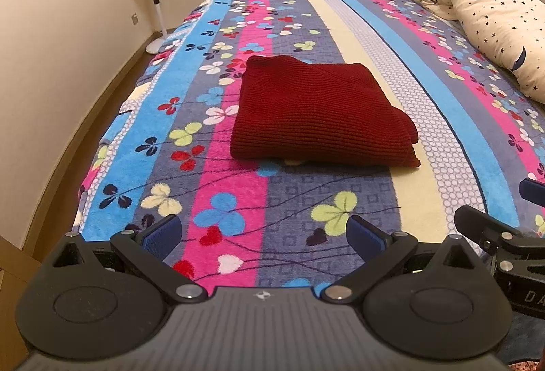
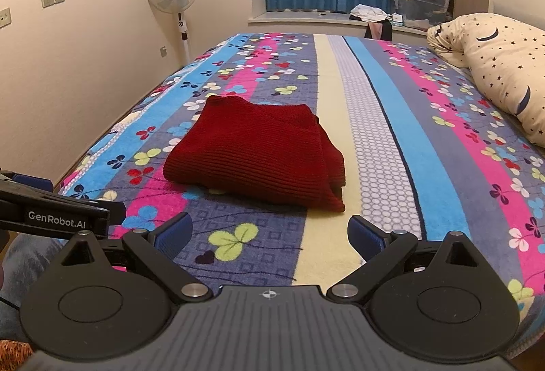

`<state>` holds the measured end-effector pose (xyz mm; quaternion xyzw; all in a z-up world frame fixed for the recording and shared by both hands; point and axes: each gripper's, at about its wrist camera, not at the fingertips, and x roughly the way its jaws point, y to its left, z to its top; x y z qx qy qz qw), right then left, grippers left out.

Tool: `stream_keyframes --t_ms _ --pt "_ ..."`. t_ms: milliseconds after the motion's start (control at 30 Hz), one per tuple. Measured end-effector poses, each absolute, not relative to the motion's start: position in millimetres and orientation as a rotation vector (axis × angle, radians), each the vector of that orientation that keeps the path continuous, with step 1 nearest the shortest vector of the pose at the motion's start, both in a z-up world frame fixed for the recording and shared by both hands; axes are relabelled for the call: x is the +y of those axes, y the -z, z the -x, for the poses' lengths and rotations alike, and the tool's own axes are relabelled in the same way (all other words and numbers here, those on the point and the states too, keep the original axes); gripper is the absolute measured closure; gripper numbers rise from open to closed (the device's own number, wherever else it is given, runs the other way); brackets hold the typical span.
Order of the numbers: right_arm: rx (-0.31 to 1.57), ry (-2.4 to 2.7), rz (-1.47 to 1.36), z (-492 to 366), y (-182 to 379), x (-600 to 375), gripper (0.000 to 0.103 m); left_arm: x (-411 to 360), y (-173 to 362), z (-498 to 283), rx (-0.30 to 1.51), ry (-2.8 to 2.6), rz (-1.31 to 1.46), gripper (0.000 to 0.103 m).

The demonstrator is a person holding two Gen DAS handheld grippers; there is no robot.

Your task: Fold small clothes

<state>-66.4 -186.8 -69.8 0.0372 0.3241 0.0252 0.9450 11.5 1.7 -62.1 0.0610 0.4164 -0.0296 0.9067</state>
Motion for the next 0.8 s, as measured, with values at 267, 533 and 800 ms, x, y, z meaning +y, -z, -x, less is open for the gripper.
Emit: stream_keyframes --t_ms 267,533,800 --pt "0.663 -0.052 -0.075 66.4 70.4 -186.7 0.005 3.2 62.1 -12.1 0.864 0.056 -0.125 0.000" --pt "0.664 -0.055 -0.074 66.6 70.4 -186.6 0.005 2.7 63.1 -11.7 0.865 0.053 -0.132 0.000" --pt "0.666 -0.060 -0.075 66.2 70.5 -186.4 0.005 2.5 63.6 -11.4 0.872 0.055 -0.128 0.000"
